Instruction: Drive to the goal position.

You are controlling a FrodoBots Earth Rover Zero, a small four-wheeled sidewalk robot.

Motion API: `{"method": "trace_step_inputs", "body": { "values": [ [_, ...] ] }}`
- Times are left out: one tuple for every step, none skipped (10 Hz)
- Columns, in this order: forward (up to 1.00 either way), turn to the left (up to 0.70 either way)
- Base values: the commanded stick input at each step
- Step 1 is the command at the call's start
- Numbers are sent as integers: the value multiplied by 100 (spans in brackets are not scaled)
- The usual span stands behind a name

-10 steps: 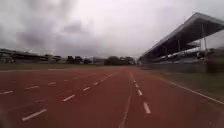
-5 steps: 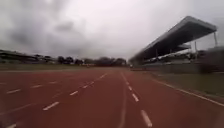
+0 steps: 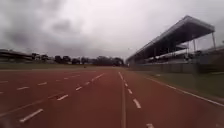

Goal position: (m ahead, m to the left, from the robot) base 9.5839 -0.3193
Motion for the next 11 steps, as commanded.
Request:
{"method": "trace_step_inputs", "body": {
  "values": [
    [70, 0],
    [70, 0],
    [70, 0],
    [70, 0],
    [70, 0],
    [70, 0],
    [70, 0],
    [70, 0],
    [70, 0],
    [70, 0],
    [70, 0]
  ]
}}
